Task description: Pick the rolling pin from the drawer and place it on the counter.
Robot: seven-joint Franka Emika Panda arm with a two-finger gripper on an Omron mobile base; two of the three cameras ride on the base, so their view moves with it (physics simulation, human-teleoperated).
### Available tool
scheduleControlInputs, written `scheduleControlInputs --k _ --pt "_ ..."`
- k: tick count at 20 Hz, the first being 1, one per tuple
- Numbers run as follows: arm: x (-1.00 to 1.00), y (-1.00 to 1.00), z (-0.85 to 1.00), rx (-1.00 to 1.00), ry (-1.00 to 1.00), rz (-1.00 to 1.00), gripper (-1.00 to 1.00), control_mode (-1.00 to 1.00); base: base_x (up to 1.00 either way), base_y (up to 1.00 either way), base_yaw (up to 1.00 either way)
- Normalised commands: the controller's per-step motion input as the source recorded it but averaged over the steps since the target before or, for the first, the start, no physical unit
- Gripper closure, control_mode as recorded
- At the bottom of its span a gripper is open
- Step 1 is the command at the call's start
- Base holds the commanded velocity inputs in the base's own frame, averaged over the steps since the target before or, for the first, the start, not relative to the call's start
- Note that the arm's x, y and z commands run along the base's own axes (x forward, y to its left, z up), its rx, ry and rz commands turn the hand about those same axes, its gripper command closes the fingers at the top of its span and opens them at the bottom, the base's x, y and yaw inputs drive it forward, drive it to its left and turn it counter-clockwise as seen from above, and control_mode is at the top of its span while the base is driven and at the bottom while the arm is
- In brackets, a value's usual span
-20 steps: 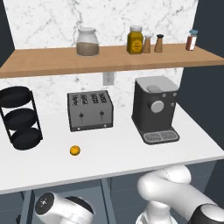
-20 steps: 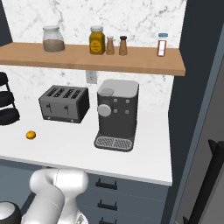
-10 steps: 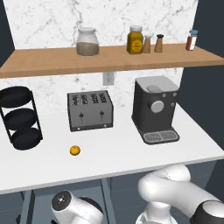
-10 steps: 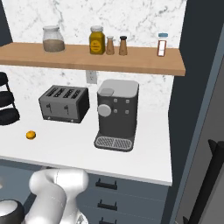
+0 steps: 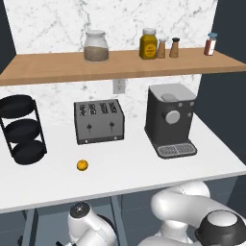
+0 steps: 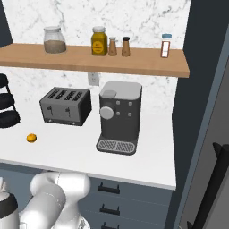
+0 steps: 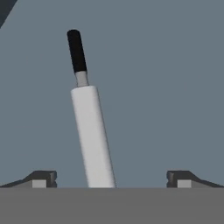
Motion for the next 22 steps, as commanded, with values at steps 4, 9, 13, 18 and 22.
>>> scheduleControlInputs --k 4,9,13,18,22 --pt "0.01 0.31 0.00 -0.06 0.04 0.00 -1.00 -1.00 0.00 0.00 0.00" --pt "0.04 0.12 -0.14 -0.02 0.01 0.00 -1.00 -1.00 0.00 0.00 0.00" --pt "0.00 0.10 -0.35 0.00 0.01 0.00 -1.00 -1.00 0.00 0.00 0.00" --pt "0.00 0.10 -0.40 0.00 0.04 0.00 -1.00 -1.00 0.00 0.00 0.00" --pt "0.00 0.11 -0.39 0.00 0.05 0.00 -1.00 -1.00 0.00 0.00 0.00"
